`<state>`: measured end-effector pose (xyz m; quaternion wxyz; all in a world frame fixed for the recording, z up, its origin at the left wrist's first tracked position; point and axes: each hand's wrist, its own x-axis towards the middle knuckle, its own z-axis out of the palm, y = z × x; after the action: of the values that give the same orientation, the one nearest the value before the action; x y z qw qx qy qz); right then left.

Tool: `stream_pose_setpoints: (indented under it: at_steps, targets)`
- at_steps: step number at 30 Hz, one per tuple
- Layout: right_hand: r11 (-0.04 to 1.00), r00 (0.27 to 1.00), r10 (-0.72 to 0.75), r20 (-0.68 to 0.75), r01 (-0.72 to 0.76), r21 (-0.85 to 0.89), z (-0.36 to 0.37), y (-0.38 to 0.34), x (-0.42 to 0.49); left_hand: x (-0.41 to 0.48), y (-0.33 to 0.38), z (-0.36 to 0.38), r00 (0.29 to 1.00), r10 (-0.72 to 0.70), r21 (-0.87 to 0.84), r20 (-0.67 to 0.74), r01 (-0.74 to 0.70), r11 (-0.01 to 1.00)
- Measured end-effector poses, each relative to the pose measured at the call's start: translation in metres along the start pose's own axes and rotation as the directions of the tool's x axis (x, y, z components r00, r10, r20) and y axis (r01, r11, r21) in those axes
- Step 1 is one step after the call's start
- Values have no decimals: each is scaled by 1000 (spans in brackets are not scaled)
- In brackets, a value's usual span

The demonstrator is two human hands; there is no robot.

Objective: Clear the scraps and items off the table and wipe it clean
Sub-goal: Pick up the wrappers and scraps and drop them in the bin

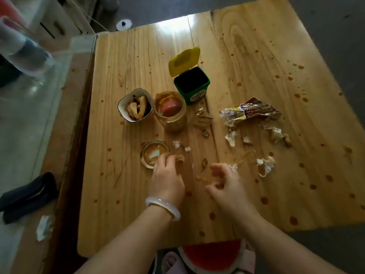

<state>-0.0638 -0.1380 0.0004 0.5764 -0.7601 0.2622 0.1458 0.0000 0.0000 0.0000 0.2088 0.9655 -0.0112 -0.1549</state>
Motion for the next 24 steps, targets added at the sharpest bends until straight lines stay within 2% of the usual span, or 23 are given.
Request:
stream_pose_setpoints:
  at_steps: [2, 6, 10, 16, 24]
  targets:
    - [988, 997, -64, -47, 57, -142, 6, -5, 11, 13, 1, 3, 999, 30, 50, -37, -28, 998]
    - [902, 988, -156, 18, 150, -405, 17, -16, 22, 31, 9, 7, 996, 81, 140, -27, -76, 987]
    - [798, 986, -154, 62, 161, -581, 23, -20, 27, 45, 13, 8, 993, 114, 164, -8, -111, 980]
    - [759, 982, -176, 65, 177, -626, 22, -18, 32, 51, 17, 11, 987, 149, 187, 63, -159, 970]
    - [734, 966, -237, 107, 250, -632, 22, -2, 27, 48, 15, 18, 955, 273, 129, 116, -287, 949]
